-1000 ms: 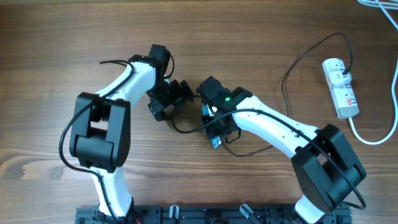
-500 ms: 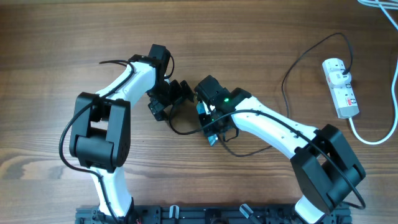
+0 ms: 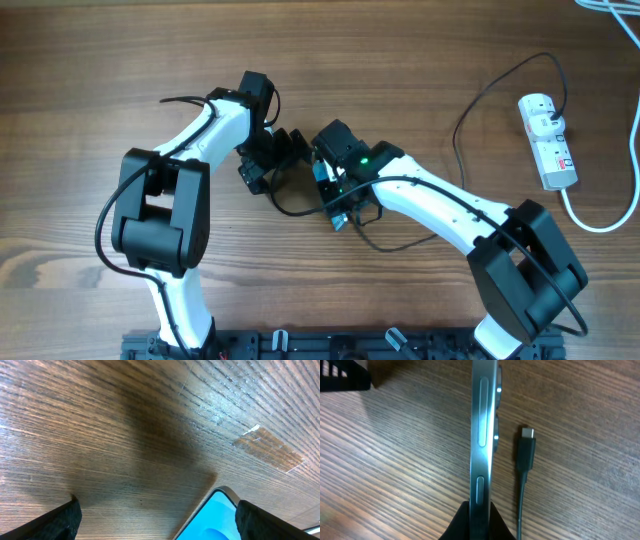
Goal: Plug charger to phone and switch on socket
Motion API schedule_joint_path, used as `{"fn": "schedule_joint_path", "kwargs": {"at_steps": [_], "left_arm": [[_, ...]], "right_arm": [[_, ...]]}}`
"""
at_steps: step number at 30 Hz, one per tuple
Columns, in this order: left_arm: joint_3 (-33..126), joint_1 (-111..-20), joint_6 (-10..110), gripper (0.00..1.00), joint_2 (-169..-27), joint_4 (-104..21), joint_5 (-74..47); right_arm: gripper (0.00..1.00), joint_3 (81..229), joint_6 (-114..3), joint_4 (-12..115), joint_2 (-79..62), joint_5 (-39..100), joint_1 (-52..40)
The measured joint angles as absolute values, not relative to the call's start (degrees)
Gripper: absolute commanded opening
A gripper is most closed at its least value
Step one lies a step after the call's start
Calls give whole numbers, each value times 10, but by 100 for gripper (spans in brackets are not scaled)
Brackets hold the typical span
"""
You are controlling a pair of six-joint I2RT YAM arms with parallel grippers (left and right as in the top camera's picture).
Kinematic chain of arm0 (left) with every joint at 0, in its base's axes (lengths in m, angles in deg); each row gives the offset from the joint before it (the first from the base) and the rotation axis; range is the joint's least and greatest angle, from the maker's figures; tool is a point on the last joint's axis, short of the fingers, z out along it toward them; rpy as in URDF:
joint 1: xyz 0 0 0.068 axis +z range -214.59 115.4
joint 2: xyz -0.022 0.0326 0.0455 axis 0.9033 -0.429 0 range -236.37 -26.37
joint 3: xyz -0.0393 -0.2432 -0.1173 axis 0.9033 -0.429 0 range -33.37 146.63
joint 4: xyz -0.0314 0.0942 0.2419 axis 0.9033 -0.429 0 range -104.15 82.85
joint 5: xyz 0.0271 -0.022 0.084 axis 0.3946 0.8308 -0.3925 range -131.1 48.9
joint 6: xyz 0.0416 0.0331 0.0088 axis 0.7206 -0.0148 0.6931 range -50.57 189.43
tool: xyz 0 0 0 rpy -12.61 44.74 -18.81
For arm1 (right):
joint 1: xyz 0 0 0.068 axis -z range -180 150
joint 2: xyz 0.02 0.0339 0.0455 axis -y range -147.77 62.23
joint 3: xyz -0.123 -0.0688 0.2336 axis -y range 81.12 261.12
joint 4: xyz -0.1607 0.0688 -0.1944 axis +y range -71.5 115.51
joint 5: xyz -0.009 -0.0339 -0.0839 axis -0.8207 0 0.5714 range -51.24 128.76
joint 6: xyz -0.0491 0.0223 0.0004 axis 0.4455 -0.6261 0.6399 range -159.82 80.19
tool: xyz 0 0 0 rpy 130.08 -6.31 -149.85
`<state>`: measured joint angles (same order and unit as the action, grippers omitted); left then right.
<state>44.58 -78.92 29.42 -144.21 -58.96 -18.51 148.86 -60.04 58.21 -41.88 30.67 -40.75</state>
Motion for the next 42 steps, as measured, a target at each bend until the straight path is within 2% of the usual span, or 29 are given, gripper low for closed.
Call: {"fn": "schedule_joint_path", "kwargs": {"at_steps": [5,14,15,16,25,31,42], "left_arm": [[446,-789,294,100,-1442,-590,-185],[446,-789,294,100,-1442,-590,-185],[446,-789,294,100,-1442,-590,-185],[446,-789,294,100,-1442,-590,-185],[446,-789,294,100,-1442,-590,-185],[446,-789,294,100,-1442,-590,-185],[446,-789,294,100,-1442,-590,-185]], "right_arm": [[11,1489,-600,570,-419,307,-408],[13,1489,-600,555,-419,307,-408],[12,1489,-600,555,-419,307,-408],[4,1489,-600,555,-419,307,-408],[4,1489,-600,557,-406,336,-401],[4,1488,-598,604,-279,405,-350],[4,1450,-590,637,-353,453,-340]]}}
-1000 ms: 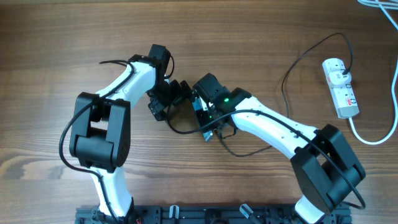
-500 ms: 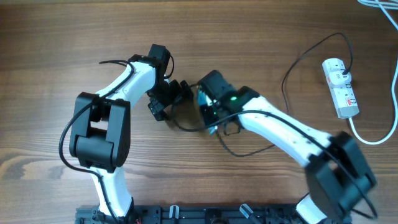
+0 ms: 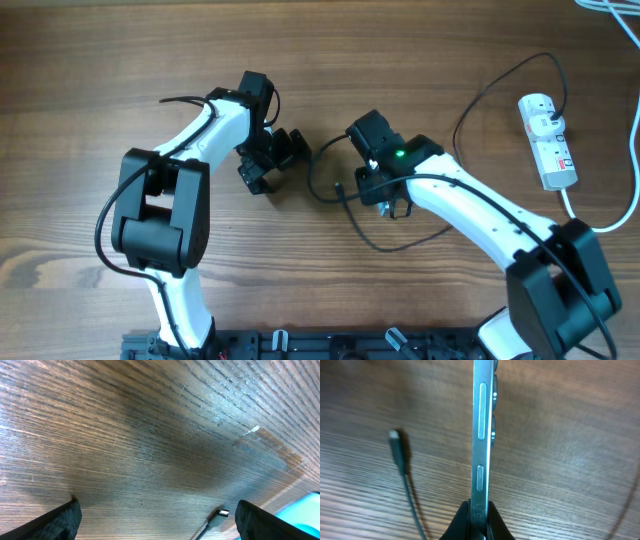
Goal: Plug charger to phone and switch on socket
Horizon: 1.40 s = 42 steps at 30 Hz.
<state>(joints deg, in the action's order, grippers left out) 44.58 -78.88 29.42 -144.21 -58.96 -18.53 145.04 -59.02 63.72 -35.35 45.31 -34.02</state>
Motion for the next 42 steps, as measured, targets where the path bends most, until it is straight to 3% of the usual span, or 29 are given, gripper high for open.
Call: {"fn": "schedule_joint_path", "kwargs": {"at_steps": [1,2,4,14,22,27,34,37,40,42], "left_arm": [[446,-789,294,100,-1442,-589,-185],[446,-789,294,100,-1442,-590,-185],[446,-789,294,100,-1442,-590,-185],[446,-789,294,100,-1442,-590,-185],[446,-789,294,100,-1442,-590,-185],[446,-789,294,100,-1442,-590,-185],[446,-789,294,100,-1442,-590,-185],[446,-789,294,100,-1442,-590,-185],[446,-789,294,100,-1442,-590,-185],[446,-789,294,100,-1442,-589,-185]], "right_arm": [[4,1449,-590,637,-359,453,-340],[16,1449,-590,635,-364,453,-340],[27,1449,-589,632,-367,454,-340],[36,1449,-590,584,-368,455,-340],[36,1449,-585,563,-376,467,-340],[21,1449,-581,548,-390,490,-340],[22,1449,-581,548,-391,509,-340],[32,1449,-579,548,-391,509,-340],[66,1449,-578,550,-391,510,-340],[70,1449,-574,551,-391,511,-340]]}}
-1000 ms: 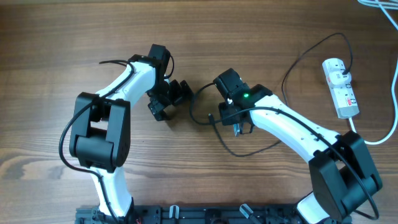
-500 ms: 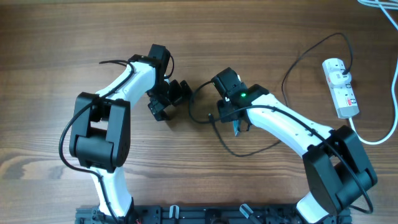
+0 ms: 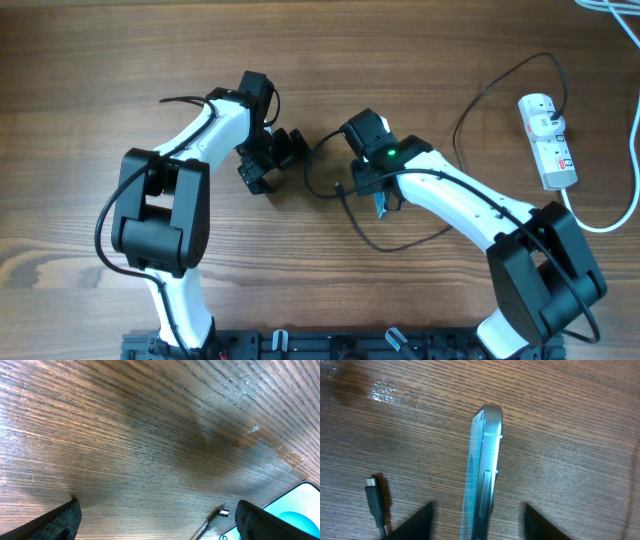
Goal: Plug charger to phone and switch on socket
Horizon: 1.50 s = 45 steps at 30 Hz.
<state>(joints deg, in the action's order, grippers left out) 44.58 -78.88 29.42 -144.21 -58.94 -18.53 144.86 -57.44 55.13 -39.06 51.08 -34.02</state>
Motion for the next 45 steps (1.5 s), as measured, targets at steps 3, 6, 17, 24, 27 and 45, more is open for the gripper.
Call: {"fn": "schedule_joint_path", "kwargs": {"at_steps": [3,6,17,24,27,45], "left_arm": [[446,-789,294,100,-1442,-589,-185],[446,-789,294,100,-1442,-590,-185],[446,-789,294,100,-1442,-588,-185],[444,-787,288,100,-1439,-552,-202],[444,-787,288,100,-1439,-552,-202],[446,-787,288,100,-1438,-555,-202]], "right_arm": [[74,1449,-568,559,-391,511,-340],[78,1458,-564,567,-391,511,-340],[93,1529,-553,593,-344,508,-340],[94,1538,-556,632,-316,501,-340],[91,1538,-574,653,-316,493,-340],[31,1447,-593,574,-383,469,-340]]}}
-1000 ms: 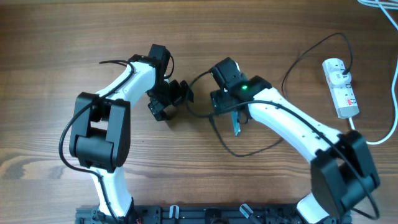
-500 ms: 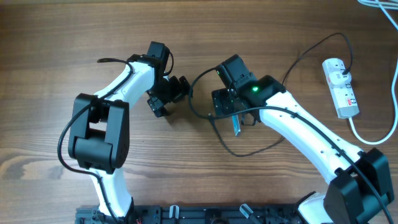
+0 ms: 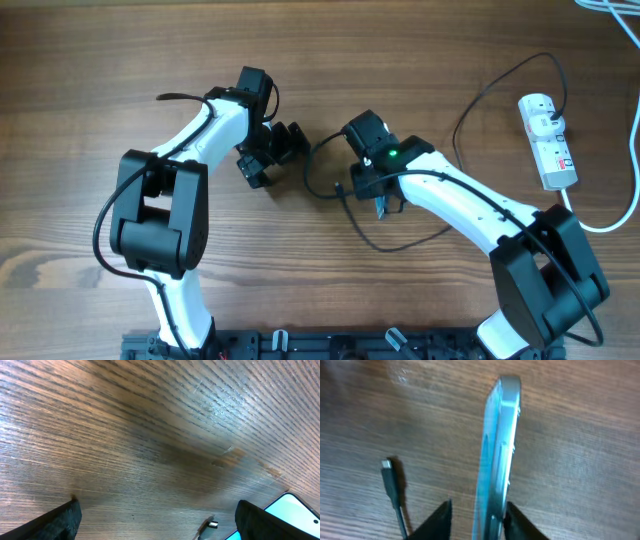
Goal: Plug charger to phone and switch on socket
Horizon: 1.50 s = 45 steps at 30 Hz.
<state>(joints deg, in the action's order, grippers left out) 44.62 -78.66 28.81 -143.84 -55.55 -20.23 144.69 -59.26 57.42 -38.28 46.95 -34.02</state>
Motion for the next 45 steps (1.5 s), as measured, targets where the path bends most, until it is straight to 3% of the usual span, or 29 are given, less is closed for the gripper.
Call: {"fn": "schedule_joint_path", "kwargs": {"at_steps": [6,16,19,21,29,37,45], "left_arm": [[446,-787,288,100,-1438,-555,-202],[446,-781,323,97,-1437,-555,-186],[438,-747,422,100,-1435,-488,-69],[423,-711,493,100,-1435,-439,79],[419,-680,539,98,-1345,-271,427],[419,-695,542,90,-1295,-210,477],[419,-691,522,89,-1282,-154,483]], "right_arm": [[4,1447,-592,588,-383,472,-340],[4,1495,-588,664,-381,473,-340],[4,1540,-569,672,-344,426,-322],[4,1557,-561,654,-297,357,-287],[4,1561,-620,488,-264,106,-198],[4,1561,-662,393,-298,-29,-199],[4,1561,-682,370,-306,-94,-186]]}}
